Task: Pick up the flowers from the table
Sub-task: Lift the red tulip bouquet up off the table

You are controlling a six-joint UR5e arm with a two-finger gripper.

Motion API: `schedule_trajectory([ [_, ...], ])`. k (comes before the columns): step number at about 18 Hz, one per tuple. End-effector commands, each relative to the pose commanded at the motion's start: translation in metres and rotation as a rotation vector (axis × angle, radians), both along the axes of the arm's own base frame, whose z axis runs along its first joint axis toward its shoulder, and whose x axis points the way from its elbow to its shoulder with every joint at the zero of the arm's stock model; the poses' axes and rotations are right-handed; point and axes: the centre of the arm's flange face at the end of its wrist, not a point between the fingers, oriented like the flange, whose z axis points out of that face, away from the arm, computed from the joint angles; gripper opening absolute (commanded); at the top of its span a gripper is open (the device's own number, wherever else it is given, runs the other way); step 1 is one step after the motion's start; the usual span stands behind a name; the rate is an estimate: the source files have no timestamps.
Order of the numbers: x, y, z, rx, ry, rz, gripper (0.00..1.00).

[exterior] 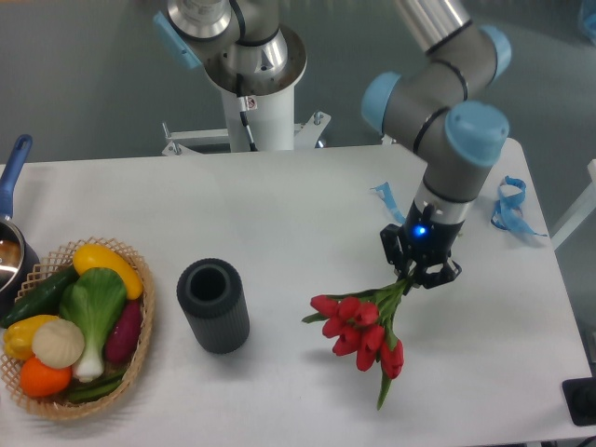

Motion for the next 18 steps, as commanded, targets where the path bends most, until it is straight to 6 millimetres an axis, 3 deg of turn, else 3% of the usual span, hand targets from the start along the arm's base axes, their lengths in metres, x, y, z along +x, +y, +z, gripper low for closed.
schedule_trajectory([
  [4,0.011,-0.011,0.047,0.145,-0.044,0.049,0.16],
  [8,0.018,-0.022,0.078,0.283,-0.099,0.066,0.16],
  [12,0.010,-0.035,0.086,0.356,-0.141,0.088,0.16],
  [18,0.013,-0.034,0.082,0.385,-0.169,0.078,0.16],
])
